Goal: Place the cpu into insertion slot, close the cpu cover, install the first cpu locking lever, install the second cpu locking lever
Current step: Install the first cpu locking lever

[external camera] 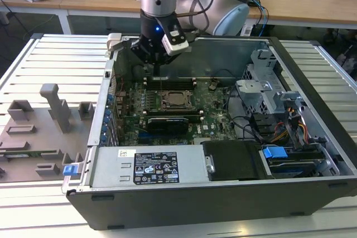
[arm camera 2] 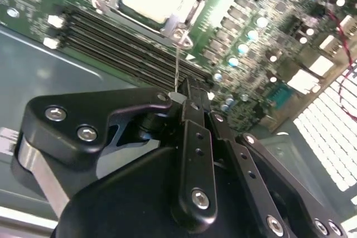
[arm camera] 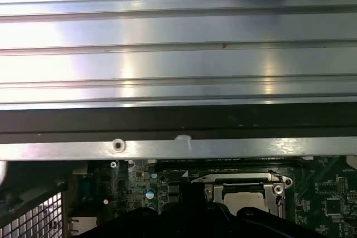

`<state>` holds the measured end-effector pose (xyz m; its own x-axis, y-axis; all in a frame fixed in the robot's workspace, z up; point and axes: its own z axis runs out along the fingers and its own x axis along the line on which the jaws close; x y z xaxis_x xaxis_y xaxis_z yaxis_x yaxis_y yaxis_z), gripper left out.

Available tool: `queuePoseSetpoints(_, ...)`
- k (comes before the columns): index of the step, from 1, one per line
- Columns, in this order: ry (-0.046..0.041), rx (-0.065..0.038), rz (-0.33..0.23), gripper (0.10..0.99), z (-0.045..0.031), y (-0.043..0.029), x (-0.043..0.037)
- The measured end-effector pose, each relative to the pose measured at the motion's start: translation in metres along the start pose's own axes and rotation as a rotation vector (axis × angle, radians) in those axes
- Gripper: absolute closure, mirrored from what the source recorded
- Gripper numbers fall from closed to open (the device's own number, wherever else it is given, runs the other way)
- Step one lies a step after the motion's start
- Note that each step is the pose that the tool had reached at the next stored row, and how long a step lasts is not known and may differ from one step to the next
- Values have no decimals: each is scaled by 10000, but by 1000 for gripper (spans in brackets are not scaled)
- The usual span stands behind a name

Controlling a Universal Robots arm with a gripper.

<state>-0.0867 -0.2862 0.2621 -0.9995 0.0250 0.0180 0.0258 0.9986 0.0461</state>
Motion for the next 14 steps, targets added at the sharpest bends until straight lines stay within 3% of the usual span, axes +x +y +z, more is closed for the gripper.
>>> queuePoseSetpoints(9,97,3,6,980,-2,10,-379)
queuePoseSetpoints(14,140,3,7,980,12,11,-444)
